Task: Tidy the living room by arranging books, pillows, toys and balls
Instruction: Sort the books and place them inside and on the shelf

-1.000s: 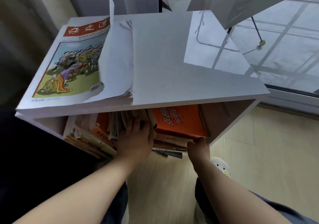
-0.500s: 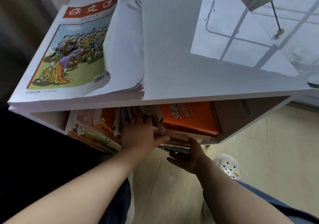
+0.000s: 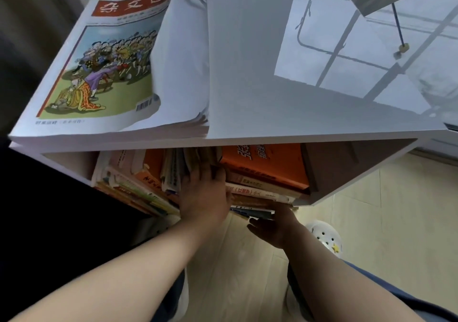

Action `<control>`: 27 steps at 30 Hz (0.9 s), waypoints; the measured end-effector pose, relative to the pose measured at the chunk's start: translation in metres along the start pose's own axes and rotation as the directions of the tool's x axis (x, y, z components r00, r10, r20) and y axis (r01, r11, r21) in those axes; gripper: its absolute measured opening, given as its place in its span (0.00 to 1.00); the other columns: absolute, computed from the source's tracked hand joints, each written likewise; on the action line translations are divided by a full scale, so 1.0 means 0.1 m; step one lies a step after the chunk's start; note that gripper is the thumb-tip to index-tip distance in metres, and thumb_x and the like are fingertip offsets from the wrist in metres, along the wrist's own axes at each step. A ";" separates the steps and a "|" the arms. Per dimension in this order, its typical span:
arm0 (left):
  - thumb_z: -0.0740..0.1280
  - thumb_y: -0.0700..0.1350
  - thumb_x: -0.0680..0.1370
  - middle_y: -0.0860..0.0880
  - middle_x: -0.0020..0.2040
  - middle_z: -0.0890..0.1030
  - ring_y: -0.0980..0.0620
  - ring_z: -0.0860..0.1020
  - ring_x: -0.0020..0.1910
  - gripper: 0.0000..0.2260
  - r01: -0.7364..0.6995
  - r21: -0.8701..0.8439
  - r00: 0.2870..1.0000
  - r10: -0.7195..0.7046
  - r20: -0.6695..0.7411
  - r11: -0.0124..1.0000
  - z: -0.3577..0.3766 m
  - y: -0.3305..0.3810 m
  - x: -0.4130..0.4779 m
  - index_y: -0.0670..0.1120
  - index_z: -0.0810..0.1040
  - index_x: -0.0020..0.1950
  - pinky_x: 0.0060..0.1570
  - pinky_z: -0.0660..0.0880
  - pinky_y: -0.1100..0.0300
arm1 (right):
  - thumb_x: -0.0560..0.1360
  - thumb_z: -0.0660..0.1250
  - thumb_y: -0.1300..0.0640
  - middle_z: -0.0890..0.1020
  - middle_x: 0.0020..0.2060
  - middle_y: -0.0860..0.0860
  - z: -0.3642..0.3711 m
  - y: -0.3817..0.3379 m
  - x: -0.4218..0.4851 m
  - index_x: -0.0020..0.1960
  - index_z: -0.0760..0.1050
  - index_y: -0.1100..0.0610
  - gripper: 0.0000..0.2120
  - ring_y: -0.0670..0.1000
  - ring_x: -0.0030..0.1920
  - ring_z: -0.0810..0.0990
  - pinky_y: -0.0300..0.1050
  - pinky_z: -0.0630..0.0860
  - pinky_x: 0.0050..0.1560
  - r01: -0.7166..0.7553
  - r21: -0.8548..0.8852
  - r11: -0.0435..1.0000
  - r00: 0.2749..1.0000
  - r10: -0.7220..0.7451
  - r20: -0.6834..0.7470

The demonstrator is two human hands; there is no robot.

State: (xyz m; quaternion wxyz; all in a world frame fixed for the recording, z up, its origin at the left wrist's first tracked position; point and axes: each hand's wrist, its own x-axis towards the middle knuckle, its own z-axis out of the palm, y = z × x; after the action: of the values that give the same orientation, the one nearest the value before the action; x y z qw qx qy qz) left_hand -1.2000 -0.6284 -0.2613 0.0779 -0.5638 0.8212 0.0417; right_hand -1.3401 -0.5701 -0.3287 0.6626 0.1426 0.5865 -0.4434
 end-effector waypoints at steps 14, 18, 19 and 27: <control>0.65 0.36 0.77 0.48 0.40 0.78 0.58 0.77 0.27 0.06 0.547 -0.832 0.742 -0.406 0.533 -0.092 0.73 -0.06 -0.17 0.44 0.74 0.52 0.19 0.69 0.71 | 0.76 0.64 0.51 0.76 0.62 0.60 0.05 0.04 0.01 0.65 0.71 0.58 0.20 0.57 0.51 0.79 0.46 0.81 0.36 0.048 -0.104 0.993 0.995 -0.039 0.087; 0.66 0.34 0.76 0.50 0.38 0.79 0.54 0.78 0.35 0.14 0.396 -0.916 0.842 -0.373 0.390 -0.062 0.63 -0.15 -0.11 0.54 0.73 0.41 0.25 0.74 0.68 | 0.75 0.65 0.53 0.80 0.56 0.60 0.04 0.00 0.03 0.59 0.74 0.58 0.15 0.59 0.55 0.80 0.49 0.80 0.42 0.079 -0.142 0.987 0.994 -0.067 0.087; 0.65 0.34 0.76 0.49 0.40 0.80 0.53 0.79 0.36 0.13 0.383 -0.922 0.854 -0.358 0.377 -0.058 0.63 -0.17 -0.13 0.53 0.73 0.43 0.27 0.75 0.66 | 0.76 0.65 0.53 0.80 0.54 0.60 0.05 -0.01 0.02 0.58 0.74 0.57 0.13 0.59 0.55 0.80 0.50 0.79 0.44 0.087 -0.142 0.986 0.994 -0.076 0.082; 0.60 0.34 0.79 0.47 0.42 0.80 0.52 0.80 0.36 0.11 0.204 -0.979 0.873 -0.452 0.185 -0.007 0.65 -0.27 -0.23 0.50 0.71 0.54 0.29 0.77 0.63 | 0.77 0.63 0.55 0.80 0.49 0.58 0.07 -0.01 -0.06 0.49 0.74 0.55 0.04 0.58 0.53 0.79 0.51 0.77 0.50 0.108 -0.141 0.984 0.992 -0.097 0.085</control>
State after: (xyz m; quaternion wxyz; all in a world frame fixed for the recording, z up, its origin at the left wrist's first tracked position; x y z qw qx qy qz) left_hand -1.1616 -0.6069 -0.3206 -0.3893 -0.6426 0.4206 0.5085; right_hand -1.3358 -0.5734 -0.3209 0.6698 0.0462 0.5975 -0.4384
